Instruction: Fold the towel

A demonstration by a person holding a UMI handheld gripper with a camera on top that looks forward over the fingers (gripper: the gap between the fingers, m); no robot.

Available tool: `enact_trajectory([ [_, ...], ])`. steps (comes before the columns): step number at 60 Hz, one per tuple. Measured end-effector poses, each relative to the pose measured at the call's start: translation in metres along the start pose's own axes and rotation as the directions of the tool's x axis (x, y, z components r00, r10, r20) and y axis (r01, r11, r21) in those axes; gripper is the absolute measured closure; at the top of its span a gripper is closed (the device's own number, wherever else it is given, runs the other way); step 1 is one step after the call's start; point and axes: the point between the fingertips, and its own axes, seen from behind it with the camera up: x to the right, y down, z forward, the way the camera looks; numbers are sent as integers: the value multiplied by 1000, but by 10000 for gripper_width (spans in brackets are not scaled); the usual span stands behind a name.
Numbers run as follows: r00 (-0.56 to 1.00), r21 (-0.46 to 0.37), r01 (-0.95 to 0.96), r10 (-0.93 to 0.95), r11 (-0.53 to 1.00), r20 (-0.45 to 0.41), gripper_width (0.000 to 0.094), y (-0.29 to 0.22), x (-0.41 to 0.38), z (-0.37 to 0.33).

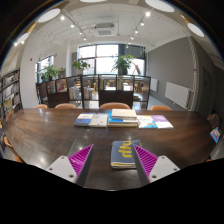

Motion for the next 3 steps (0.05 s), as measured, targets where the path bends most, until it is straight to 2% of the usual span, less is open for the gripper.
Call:
enact_trajectory([
  [3,1000,-6,-4,4,1000,3,174,3,-5,-3],
])
